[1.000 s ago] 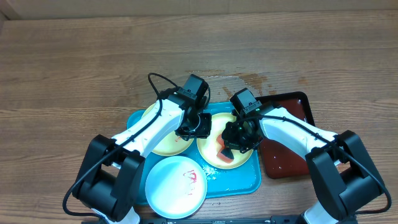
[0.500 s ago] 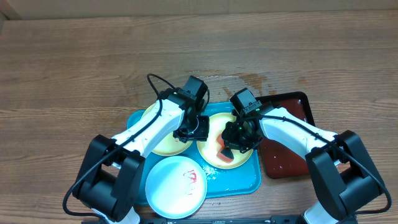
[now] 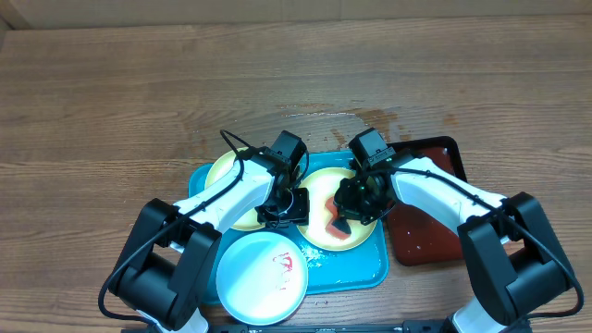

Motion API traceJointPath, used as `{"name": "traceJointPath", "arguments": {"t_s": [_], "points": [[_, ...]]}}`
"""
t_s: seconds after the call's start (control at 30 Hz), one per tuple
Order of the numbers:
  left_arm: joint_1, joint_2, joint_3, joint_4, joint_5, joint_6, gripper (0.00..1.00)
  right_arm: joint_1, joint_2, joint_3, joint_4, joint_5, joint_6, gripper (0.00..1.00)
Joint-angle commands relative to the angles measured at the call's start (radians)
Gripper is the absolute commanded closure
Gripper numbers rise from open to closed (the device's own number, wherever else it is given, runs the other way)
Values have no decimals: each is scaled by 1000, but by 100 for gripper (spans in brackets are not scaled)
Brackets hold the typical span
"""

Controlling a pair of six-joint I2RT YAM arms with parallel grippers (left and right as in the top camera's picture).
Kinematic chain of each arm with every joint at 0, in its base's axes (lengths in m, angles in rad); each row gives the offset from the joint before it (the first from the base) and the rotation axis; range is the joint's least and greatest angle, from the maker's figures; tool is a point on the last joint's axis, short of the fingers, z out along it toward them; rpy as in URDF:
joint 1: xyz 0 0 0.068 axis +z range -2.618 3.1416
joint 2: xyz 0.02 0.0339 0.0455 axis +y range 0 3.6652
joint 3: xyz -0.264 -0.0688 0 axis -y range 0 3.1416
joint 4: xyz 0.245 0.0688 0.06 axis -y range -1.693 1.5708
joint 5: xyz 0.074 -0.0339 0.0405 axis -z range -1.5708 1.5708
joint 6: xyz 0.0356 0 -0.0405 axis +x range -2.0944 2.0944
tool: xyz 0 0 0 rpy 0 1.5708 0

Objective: Clean dirty plates on tray and stack at the side

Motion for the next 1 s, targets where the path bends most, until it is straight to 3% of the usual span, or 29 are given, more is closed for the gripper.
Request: {"name": "traceJointPath", "arguments": {"t_s": [0.0,0.1,0.17,0.2,0.53,0.97], "points": [[-2,9,-5,21,13,-31,59,-17,2,5,1,19,-23,96],[-2,9,-5,49,13,-34,69,-17,2,5,-3,19,-24,96],[-2,9,-5,69,13,-34,90,-17,2,5,-3,19,-26,96],[-2,9,-5,75,13,-34,96,-17,2,5,-3,19,-26,96],[-2,9,-5,119,14,-18,96,-16,2,5,-3,19,-45,96],[2,9,-5,211,205,56,96,-16,2,5,-6,19,-44,96]]}}
